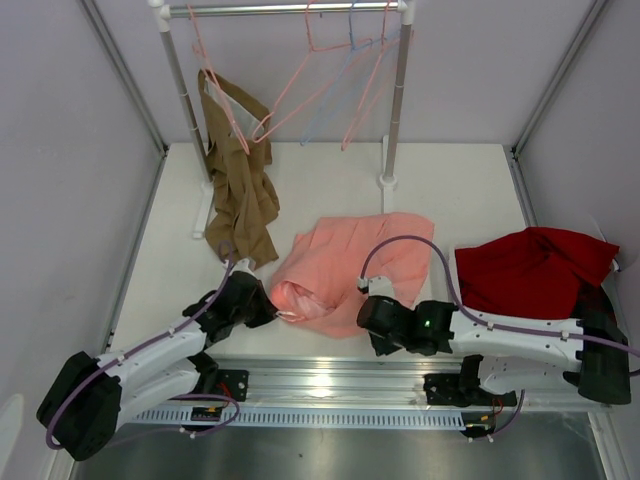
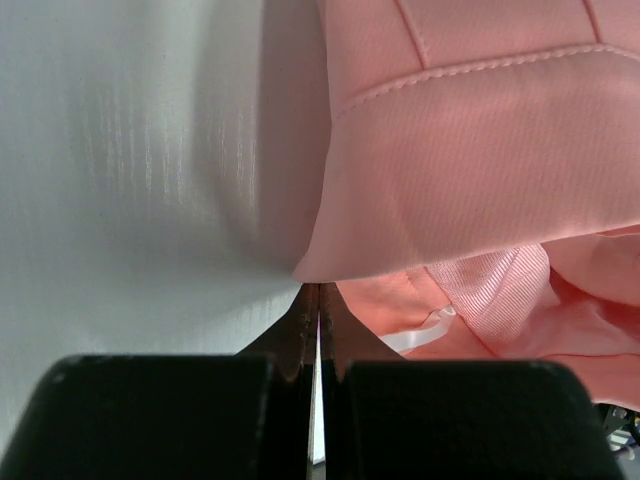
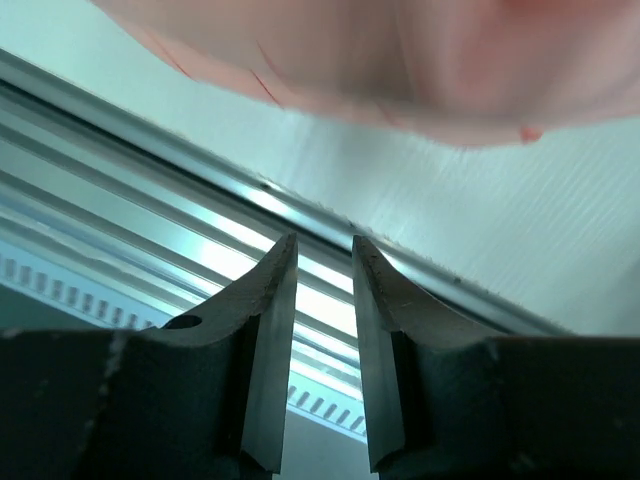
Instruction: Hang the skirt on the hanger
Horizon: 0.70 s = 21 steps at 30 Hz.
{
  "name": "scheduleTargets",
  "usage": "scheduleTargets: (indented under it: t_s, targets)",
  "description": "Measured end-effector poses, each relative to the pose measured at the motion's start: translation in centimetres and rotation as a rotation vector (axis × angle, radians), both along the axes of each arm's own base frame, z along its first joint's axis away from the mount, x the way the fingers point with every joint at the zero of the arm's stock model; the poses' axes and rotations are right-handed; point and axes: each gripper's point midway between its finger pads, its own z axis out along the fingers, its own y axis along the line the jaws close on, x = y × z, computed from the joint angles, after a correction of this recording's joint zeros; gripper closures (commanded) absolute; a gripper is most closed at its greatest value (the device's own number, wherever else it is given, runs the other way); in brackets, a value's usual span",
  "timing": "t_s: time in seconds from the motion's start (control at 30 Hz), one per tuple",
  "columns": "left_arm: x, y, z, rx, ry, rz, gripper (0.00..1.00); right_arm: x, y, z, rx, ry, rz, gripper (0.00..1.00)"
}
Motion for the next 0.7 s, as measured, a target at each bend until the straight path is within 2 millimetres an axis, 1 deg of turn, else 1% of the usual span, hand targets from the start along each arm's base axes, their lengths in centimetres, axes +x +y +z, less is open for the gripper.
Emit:
scheduleTargets:
  t_s: [0.1, 0.17, 0.23, 0.27, 0.33, 0.37, 0.4, 0.43, 0.5, 0.53, 0.57, 0.63, 0.7]
  targets:
    - [0.0, 0.1, -0.2, 0.009, 0.003, -0.006, 1.00, -1.7, -1.6, -3.0, -0.072, 0.065, -0.009, 0.67]
    - [0.0, 0.0, -0.2, 0.009, 0.002, -0.007, 1.00, -2.3, -2.1, -4.2, -0.110, 0.097, -0.017, 0.67]
    - [0.0, 0.1, -0.2, 0.012, 0.000, -0.012, 1.00, -2.5, -2.2, -4.6, -0.132, 0.104, -0.030, 0.62]
    - [0.0, 0.1, -0.2, 0.012, -0.001, -0.012, 1.00, -2.5, -2.1, -4.5, -0.138, 0.101, -0.032, 0.55]
    - [0.0, 0.1, -0.2, 0.012, -0.001, -0.012, 1.00, -2.0, -1.7, -3.3, -0.135, 0.080, -0.037, 0.48]
    - [0.0, 0.1, -0.2, 0.012, -0.002, -0.012, 1.00, -1.5, -1.3, -2.3, -0.123, 0.067, -0.040, 0.41]
    - [0.0, 0.1, -0.2, 0.012, -0.003, -0.012, 1.00, -0.6, -0.4, -0.8, -0.093, 0.047, -0.052, 0.37]
    - [0.0, 0.0, -0.1, 0.011, -0.004, -0.012, 1.00, 0.6, 0.4, 0.9, -0.063, 0.019, -0.067, 0.31]
    - [0.0, 0.0, -0.1, 0.009, -0.006, -0.012, 1.00, 3.7, 2.3, 4.6, -0.004, -0.050, -0.103, 0.26]
    - [0.1, 0.0, 0.0, 0.008, -0.008, -0.012, 1.00, 4.9, 3.1, 6.0, 0.018, -0.079, -0.115, 0.23]
    - [0.1, 0.0, 0.1, 0.006, -0.011, -0.012, 1.00, 6.3, 3.6, 7.3, 0.025, -0.108, -0.131, 0.22]
    - [0.1, 0.0, 0.3, 0.000, -0.019, -0.012, 1.00, 8.9, 4.5, 8.8, 0.030, -0.155, -0.152, 0.21]
    - [0.2, -0.1, 0.6, -0.005, -0.030, -0.013, 1.00, 10.7, 4.9, 8.7, -0.003, -0.170, -0.154, 0.22]
